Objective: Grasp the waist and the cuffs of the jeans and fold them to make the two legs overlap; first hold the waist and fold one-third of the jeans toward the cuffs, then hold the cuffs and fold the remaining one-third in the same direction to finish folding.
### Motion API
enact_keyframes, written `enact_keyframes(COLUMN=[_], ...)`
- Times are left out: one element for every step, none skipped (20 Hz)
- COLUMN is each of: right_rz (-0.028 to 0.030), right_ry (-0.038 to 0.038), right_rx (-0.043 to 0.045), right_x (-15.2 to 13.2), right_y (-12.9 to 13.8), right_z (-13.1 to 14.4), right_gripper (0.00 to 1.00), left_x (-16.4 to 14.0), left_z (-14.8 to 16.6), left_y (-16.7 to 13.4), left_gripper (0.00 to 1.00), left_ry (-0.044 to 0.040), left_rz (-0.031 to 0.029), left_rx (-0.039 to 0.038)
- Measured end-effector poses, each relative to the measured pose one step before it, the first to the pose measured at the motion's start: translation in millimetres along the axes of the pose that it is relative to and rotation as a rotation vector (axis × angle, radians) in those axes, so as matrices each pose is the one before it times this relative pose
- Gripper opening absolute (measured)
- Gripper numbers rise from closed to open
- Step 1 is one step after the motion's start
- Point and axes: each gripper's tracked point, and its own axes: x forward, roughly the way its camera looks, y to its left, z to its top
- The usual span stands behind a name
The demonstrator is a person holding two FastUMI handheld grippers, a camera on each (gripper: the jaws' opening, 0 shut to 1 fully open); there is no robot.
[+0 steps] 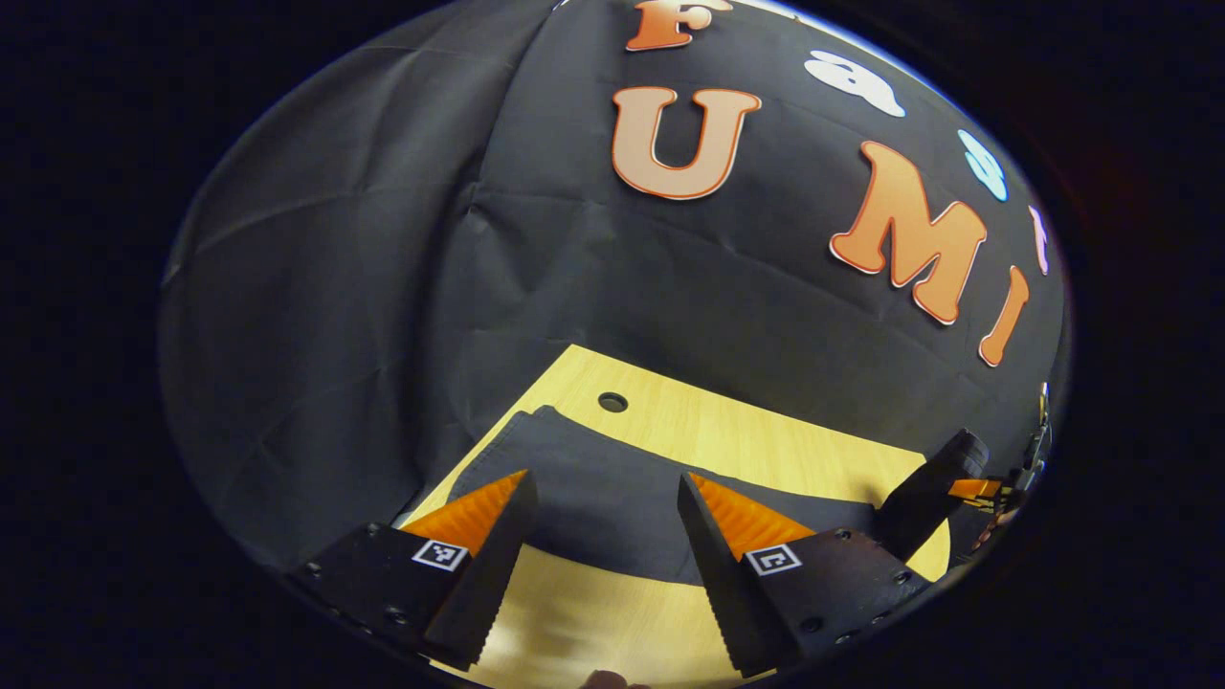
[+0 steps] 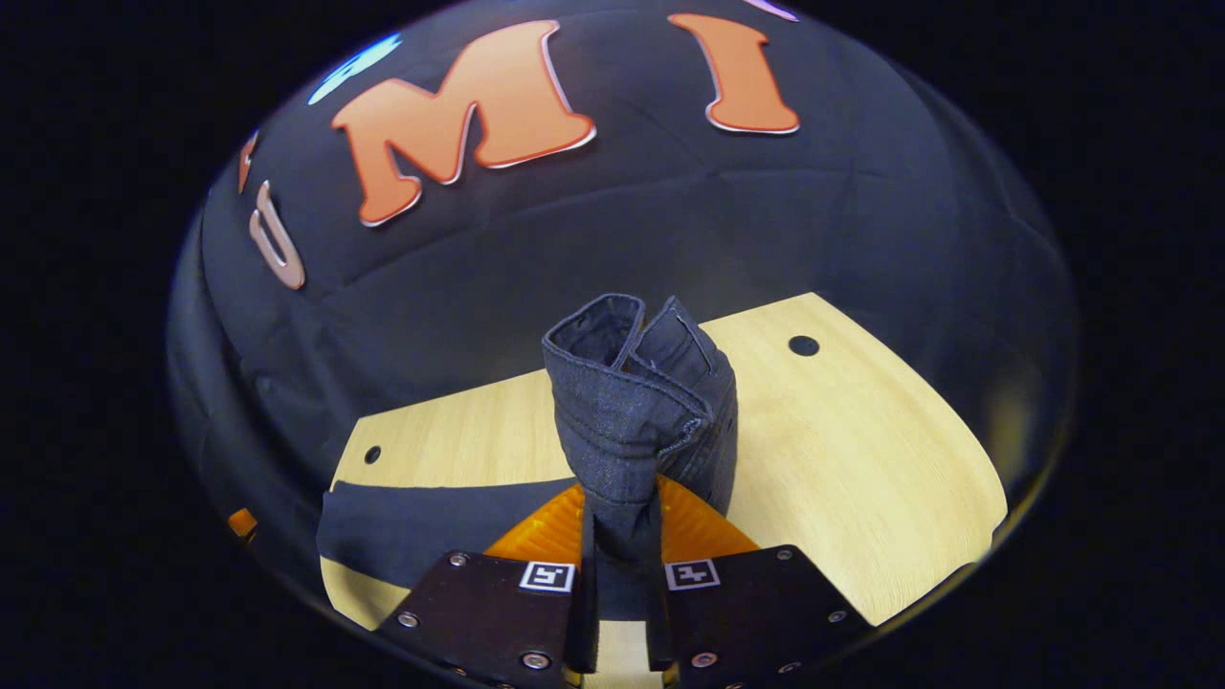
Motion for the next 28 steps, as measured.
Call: enact_keyframes(right_rz=[0.02084,0.01104,0.01157,0.00887,0.01545,0.012,0.011,0.00056,0.00037,-0.00222,0.00649,0.00537,0.00172,-0.0066,-0.01132,-0.00863,-0.00578,-0.0078,-0.00843,-0.00655,-0.0038,0.00002,0.00001,0.0128,0.02007,-0.00952,-0.00799,-0.00504], right_ry=[0.0076,0.0063,0.01115,0.0095,0.00947,0.00735,0.01121,0.01371,0.01937,0.01992,0.01883,0.01629,0.03458,0.02808,0.02534,0.01601,0.00039,-0.00486,0.00133,0.00474,0.00965,0.00972,0.01422,0.01024,0.01444,0.00003,-0.00647,-0.00414], right_rx=[-0.0193,-0.01442,-0.01464,-0.01057,-0.01095,-0.01119,-0.01807,-0.01695,-0.01874,-0.0107,-0.01368,-0.01444,-0.01573,-0.01283,-0.00995,-0.00551,-0.00072,-0.00036,-0.00092,-0.00358,-0.00572,-0.0024,0.00033,0.01349,0.02613,0.00436,0.00143,0.01023], right_x=[1.53,2.28,2.65,1.12,1.99,5.16,6.23,5.78,6.05,4.67,4.29,5.31,5.58,4.53,5.05,5.25,3.05,-1.13,0.06,0.16,0.37,3.97,-1.2,2.11,0.22,-1.11,-0.02,-2.65], right_y=[15.59,13.68,11.91,11.51,7.64,11.35,11.51,9.87,6.51,2.54,5.63,5.6,4.22,1.44,3.61,4.46,1.17,-2.02,-0.66,0.42,0.56,2.07,1.53,4.91,9.4,1.86,-0.22,-0.45], right_z=[-4.17,-3.76,-4.03,-5.54,-5.04,-3.78,-5.41,-7.84,-8.23,-8.99,-7.33,-7.82,-11.16,-11.14,-8.96,-6.16,-0.6,0.28,-1.26,-1.96,-2.48,-4.98,-4.51,-2.78,-3.74,-2.84,-1.0,0.84], right_gripper=[0.2,0.2,0.2,0.2,0.2,0.2,0.2,0.2,0.2,0.2,0.2,0.2,0.2,0.2,0.2,0.2,0.2,0.2,0.2,0.2,0.2,0.2,0.23,0.28,0.31,0.34,0.45,0.47], left_x=[1.43,-0.14,-0.23,-0.56,-0.49,-0.09,0.69,0.72,1.86,0.51,2.23,2.57,4.76,4.63,3.3,4.15,2.52,2.31,3.96,2.56,2.31,3.92,5.22,6.97,5.86,7.34,8.82,6.83], left_z=[0.73,1.83,2.61,1.5,-0.04,-0.12,-0.92,0.25,-1.95,0.2,-0.6,-1.37,-2.44,-2.1,-3.54,-2.19,-2.48,-1.52,0.66,0.41,-2.69,-2.26,-3.42,-3.54,-3.97,-4.32,-5.48,-3.67], left_y=[7.45,5.65,4.38,3.49,4.19,2.96,6.26,6.14,5.78,6.37,4.32,6.63,6.39,4.81,1.43,0.78,-1.01,-2.11,-0.41,0.12,2.01,-0.79,-2.82,0.65,0.45,-1.36,0.12,2.1], left_gripper=[0.9,0.89,0.9,0.9,0.89,0.89,0.9,0.89,0.89,0.89,0.9,0.89,0.89,0.89,0.89,0.89,0.89,0.89,0.89,0.89,0.89,0.89,0.89,0.94,0.89,0.9,0.89,0.9], left_ry=[0.0022,-0.00249,-0.00549,-0.00222,0.00092,0.00313,0.00572,0.00381,0.00447,0.0025,0.00695,0.01369,0.01171,0.01585,0.01819,0.01898,0.016,0.01302,0.00982,0.01149,0.0185,0.02121,0.03346,0.03438,0.04347,0.04683,0.05697,0.05868], left_rz=[0.01905,0.00855,0.00368,0.00096,0.00449,0.00303,0.00408,0.00633,0.00633,0.00724,0.00476,0.01178,0.01522,0.01019,-0.00015,-0.00239,-0.00615,-0.01071,-0.01385,-0.01285,-0.0094,-0.01337,-0.01356,-0.00676,-0.00344,-0.01067,-0.00967,-0.01853], left_rx=[0.0048,0.0009,-0.00308,-0.00461,-0.00204,-0.00505,-0.00685,-0.00624,-0.00478,-0.00329,-0.00314,-0.00199,-0.00375,-0.00667,-0.00617,-0.00081,0.00165,0.00009,-0.00163,0.00162,0.00239,0.00144,-0.00195,-0.00853,-0.02084,-0.03341,-0.04965,-0.06102])
